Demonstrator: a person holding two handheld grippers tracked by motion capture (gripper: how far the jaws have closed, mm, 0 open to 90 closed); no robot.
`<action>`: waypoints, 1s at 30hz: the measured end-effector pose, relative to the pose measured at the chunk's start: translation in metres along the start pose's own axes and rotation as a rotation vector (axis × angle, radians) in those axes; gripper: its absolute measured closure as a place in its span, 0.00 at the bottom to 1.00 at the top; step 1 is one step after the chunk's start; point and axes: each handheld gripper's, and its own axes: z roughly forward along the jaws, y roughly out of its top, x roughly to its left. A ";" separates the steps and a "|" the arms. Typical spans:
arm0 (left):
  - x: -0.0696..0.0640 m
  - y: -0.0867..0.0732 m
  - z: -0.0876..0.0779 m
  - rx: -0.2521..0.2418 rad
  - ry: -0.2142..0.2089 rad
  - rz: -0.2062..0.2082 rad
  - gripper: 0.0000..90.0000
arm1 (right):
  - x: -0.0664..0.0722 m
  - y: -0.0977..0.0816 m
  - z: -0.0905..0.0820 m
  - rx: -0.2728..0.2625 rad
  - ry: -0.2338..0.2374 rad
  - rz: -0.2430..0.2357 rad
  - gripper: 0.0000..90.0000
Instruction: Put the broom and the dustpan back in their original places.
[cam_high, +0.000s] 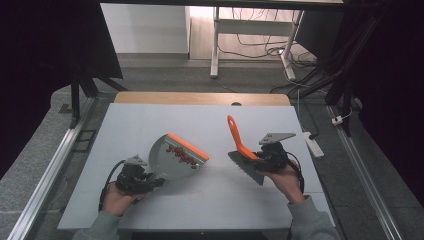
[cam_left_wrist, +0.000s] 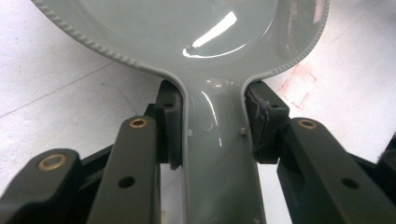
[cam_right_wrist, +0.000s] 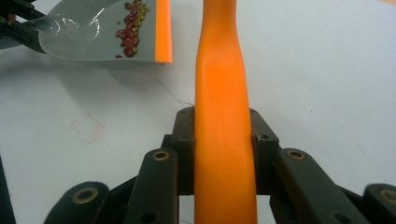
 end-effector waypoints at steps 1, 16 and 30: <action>0.000 -0.001 0.000 -0.002 0.002 -0.004 0.68 | 0.000 -0.001 -0.001 0.000 -0.002 0.002 0.78; 0.010 -0.015 -0.017 -0.052 0.072 -0.097 0.68 | -0.005 -0.018 -0.010 0.014 -0.004 0.021 0.78; 0.015 -0.025 -0.022 -0.103 0.145 -0.229 0.68 | -0.002 -0.025 -0.015 0.029 0.000 0.046 0.78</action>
